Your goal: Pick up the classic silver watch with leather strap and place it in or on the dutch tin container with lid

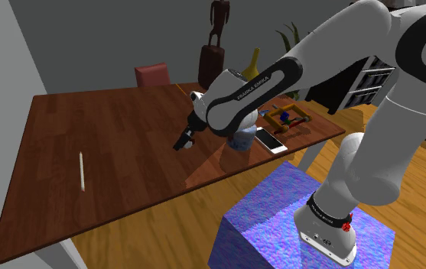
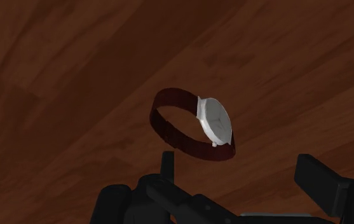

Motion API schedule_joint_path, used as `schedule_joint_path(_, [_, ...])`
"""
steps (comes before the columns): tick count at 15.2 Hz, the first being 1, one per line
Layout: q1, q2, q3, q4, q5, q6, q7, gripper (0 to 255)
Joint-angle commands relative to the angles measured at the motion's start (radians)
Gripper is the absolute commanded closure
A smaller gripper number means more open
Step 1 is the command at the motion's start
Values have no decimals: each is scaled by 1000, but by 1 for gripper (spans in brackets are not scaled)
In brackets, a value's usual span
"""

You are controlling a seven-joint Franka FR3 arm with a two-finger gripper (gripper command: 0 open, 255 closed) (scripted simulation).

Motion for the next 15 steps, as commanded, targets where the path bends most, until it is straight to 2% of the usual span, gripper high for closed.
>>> schedule_joint_path(1, [0, 2, 0, 1, 1, 2, -1, 0])
schedule_joint_path(5, [0, 2, 0, 1, 1, 2, -1, 0])
schedule_joint_path(6, [0, 2, 0, 1, 1, 2, -1, 255])
schedule_joint_path(15, [0, 2, 0, 1, 1, 2, -1, 255])
